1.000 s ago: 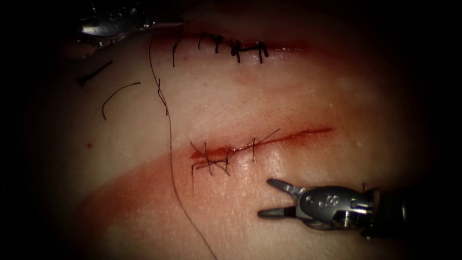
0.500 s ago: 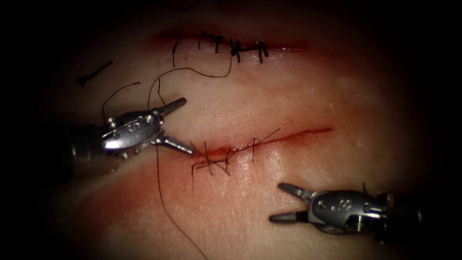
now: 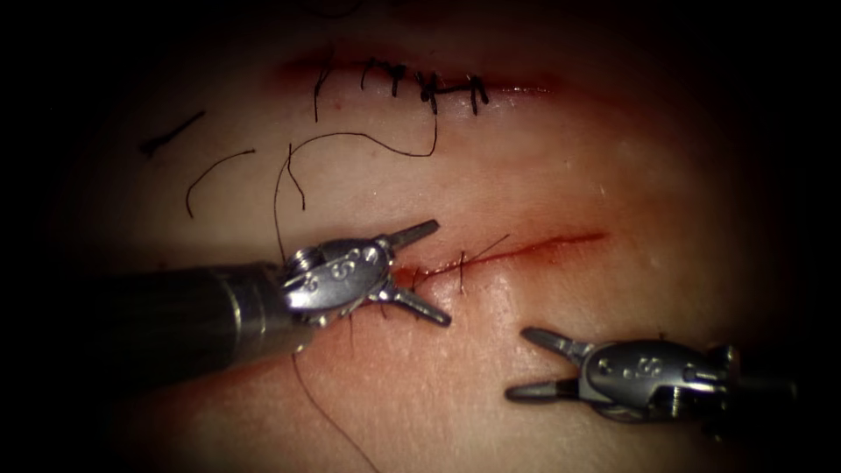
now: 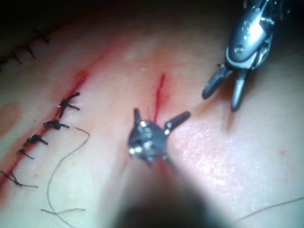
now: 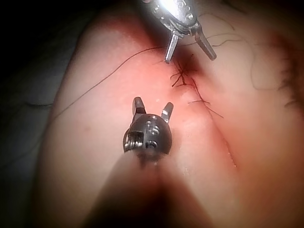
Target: Wound Closure
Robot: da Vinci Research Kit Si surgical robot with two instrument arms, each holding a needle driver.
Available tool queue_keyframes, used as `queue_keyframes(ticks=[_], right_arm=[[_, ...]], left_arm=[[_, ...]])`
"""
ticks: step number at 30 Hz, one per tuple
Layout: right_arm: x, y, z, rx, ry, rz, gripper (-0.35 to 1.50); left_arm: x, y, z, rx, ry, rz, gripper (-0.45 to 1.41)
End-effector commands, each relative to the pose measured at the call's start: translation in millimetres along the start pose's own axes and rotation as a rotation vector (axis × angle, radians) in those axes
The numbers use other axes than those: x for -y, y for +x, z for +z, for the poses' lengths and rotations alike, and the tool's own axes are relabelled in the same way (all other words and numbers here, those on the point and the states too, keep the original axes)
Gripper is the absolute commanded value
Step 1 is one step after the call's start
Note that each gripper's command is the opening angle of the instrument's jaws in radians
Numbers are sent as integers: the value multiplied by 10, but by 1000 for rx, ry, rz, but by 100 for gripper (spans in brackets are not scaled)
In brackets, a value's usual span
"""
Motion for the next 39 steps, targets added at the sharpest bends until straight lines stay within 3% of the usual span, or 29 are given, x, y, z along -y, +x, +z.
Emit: queue_keyframes(ticks=[1, 8, 13, 19, 27, 39], right_arm=[[10, -9, 5, 2, 1, 0, 135], [14, -15, 2, 4, -7, -6, 135], [17, -15, 0, 4, -7, -7, 135], [16, -18, -4, 9, -16, -8, 133], [17, -17, -4, 12, -21, -8, 133], [19, -17, -5, 12, -21, -8, 133]], left_arm=[[6, -1, 12, 14, 13, -10, 98], [44, 9, 45, 112, 109, -30, 84], [71, 4, 68, 135, 113, -31, 31], [75, -18, 96, 153, 41, -86, 31], [79, -28, 102, 204, 20, -91, 37], [80, -31, 103, 254, -4, -92, 32]])
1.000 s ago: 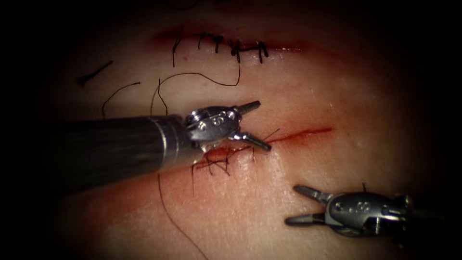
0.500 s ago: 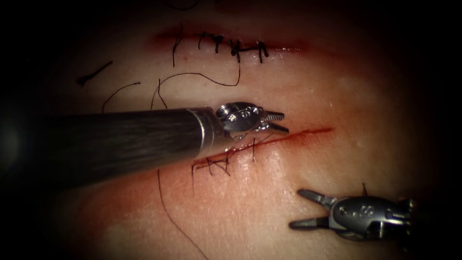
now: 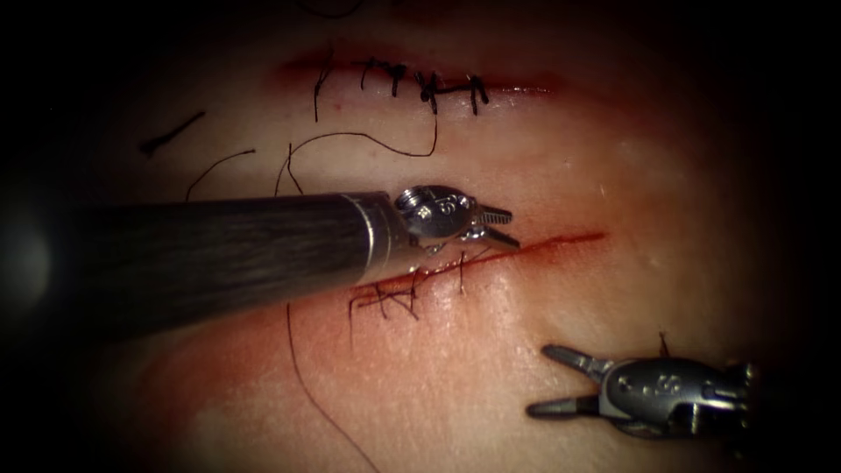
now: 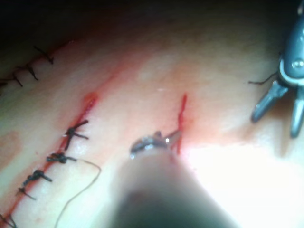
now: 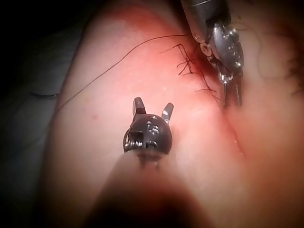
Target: Wound Closure
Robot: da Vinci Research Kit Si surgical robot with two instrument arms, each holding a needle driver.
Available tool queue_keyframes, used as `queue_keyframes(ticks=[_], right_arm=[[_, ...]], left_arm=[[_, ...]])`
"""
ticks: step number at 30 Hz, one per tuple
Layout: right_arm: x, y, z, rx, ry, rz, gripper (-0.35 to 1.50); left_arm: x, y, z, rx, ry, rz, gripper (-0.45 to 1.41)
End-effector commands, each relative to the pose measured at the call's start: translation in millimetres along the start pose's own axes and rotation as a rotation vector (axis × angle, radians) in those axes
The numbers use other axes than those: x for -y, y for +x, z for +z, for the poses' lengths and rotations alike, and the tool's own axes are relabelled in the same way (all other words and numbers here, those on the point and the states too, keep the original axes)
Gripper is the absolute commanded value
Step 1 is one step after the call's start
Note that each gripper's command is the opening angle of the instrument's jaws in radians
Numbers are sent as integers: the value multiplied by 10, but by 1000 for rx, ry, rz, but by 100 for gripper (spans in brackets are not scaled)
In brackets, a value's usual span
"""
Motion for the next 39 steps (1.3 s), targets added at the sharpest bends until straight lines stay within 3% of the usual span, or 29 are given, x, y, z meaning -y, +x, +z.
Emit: queue_keyframes(ticks=[1, 12, 13, 15, 17, 30, 34, 39], right_arm=[[7, -3, 7, 0, 5, 2, 133], [10, -2, 6, 0, 4, 2, 133], [10, -2, 5, 0, 4, 2, 133], [10, -2, 5, 0, 5, 2, 133], [9, -2, 4, 0, 5, 3, 133], [-28, -18, 39, -80, -61, 168, 131], [-41, -24, 58, -107, -76, 215, 131], [-45, -25, 57, -107, -74, 215, 131]], left_arm=[[2, -1, 9, 4, -2, 2, 31], [15, -3, 14, 28, 2, 6, 9], [17, -4, 14, 28, 1, 7, 2], [18, -7, 13, 32, -2, 53, -30], [18, -7, 11, 36, 0, 106, -45], [-3, -3, -3, 37, 2, 163, -45], [-6, 5, -17, 37, 16, 168, -45], [-7, 13, -37, 40, 36, 190, -45]])
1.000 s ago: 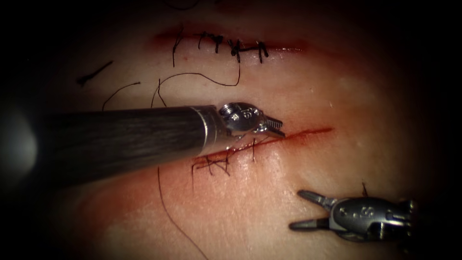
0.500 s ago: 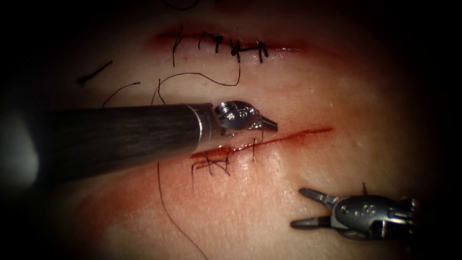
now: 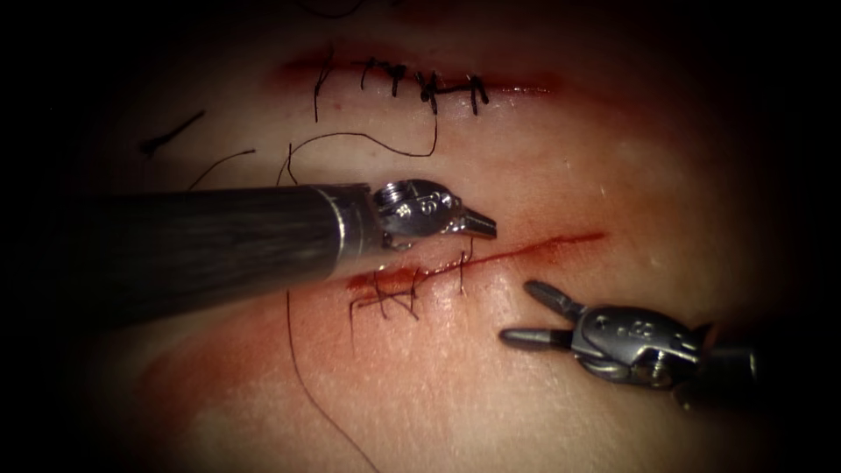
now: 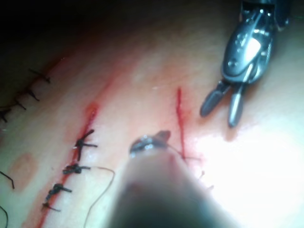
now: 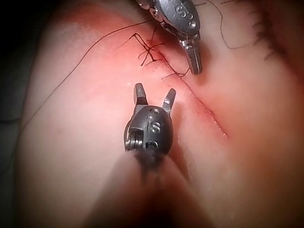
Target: Wound Closure
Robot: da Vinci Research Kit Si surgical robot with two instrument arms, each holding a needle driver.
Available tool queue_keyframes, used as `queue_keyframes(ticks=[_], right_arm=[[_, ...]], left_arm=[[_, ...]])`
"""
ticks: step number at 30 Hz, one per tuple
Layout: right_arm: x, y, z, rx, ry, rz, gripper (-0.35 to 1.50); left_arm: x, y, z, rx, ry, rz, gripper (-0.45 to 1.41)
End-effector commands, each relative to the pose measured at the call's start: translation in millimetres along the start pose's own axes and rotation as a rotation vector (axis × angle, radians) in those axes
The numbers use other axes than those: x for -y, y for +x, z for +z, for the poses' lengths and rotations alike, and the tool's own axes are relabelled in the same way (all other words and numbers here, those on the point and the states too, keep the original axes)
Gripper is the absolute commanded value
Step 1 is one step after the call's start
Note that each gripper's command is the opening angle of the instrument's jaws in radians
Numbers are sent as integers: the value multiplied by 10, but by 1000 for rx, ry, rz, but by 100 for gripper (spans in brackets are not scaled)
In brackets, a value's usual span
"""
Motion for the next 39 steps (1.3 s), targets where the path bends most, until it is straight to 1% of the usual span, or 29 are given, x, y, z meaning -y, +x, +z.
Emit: queue_keyframes(ticks=[1, 6, 10, 14, 20, 23, 28, 32, 39], right_arm=[[8, -5, 2, 2, 6, 1, 131], [9, -4, 2, 2, 5, 2, 130], [0, -5, 9, -18, -13, 30, 130], [-13, -9, 24, -65, -31, 92, 130], [-35, -9, 45, -83, -54, 129, 130], [-43, -14, 60, -92, -60, 156, 130], [-45, -20, 74, -97, -68, 175, 130], [-41, -22, 90, -105, -61, 182, 130], [-34, -14, 115, -113, -48, 190, 130]], left_arm=[[4, 3, 1, 1, 5, 1, -45], [5, 7, -3, 1, 10, 2, -45], [1, 7, 1, 3, 15, 0, -45], [-2, 8, 2, 3, 17, 5, -45], [-3, 8, 2, 3, 18, 4, -45], [-4, 8, 1, 4, 17, 10, -45], [-6, 8, 1, 4, 17, 10, -45], [-6, 8, 1, 4, 18, 9, -45], [-8, 6, 2, 3, 23, 11, -45]])
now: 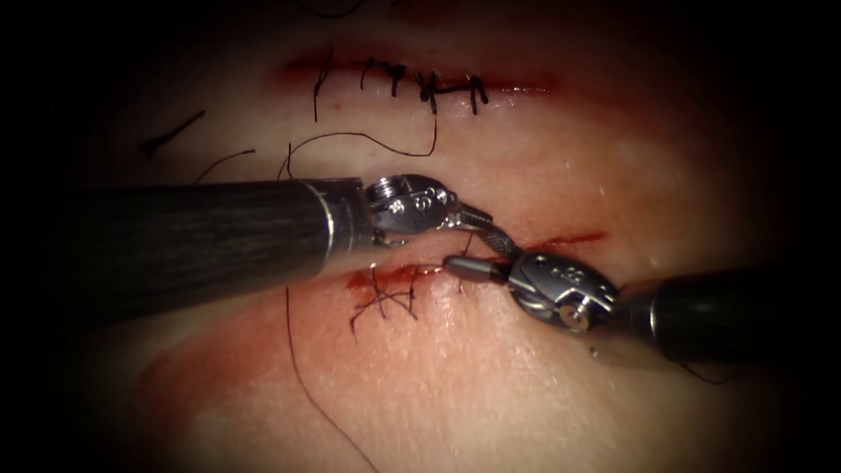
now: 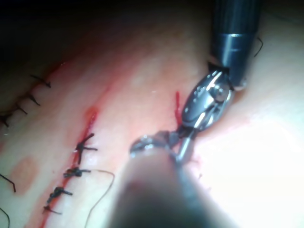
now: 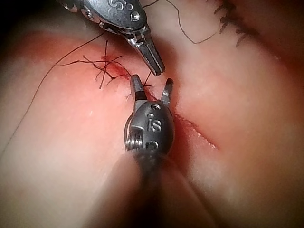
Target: Wound Closure
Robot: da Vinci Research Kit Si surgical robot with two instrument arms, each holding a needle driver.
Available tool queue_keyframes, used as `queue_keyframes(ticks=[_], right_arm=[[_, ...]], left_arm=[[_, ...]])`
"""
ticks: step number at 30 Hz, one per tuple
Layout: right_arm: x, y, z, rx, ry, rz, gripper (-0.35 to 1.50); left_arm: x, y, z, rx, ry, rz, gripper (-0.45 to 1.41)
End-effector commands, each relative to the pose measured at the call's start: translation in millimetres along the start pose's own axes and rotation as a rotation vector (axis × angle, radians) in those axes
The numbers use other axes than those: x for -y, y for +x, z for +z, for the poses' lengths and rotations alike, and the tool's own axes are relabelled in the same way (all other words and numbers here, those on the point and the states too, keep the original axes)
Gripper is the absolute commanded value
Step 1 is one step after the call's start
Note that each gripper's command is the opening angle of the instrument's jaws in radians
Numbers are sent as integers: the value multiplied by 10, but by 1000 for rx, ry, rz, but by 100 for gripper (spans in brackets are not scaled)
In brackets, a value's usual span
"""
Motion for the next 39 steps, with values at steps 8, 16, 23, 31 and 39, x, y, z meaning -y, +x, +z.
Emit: queue_keyframes(ticks=[8, 16, 23, 31, 39], right_arm=[[-5, -5, 20, 0, 4, 0, 130], [-2, -3, 26, -2, 5, 1, 130], [2, 2, 42, -5, 17, 2, 130], [6, 3, 52, -8, 26, 0, 128], [4, -1, 52, -10, 71, -8, 59]], left_arm=[[0, -4, 8, 0, -5, 4, -45], [-1, -3, 9, -1, -7, 3, -45], [-3, -2, 9, -1, -9, 3, -45], [-4, -5, 6, -1, -12, 5, -45], [-4, -4, 7, -1, -11, 4, -45]])
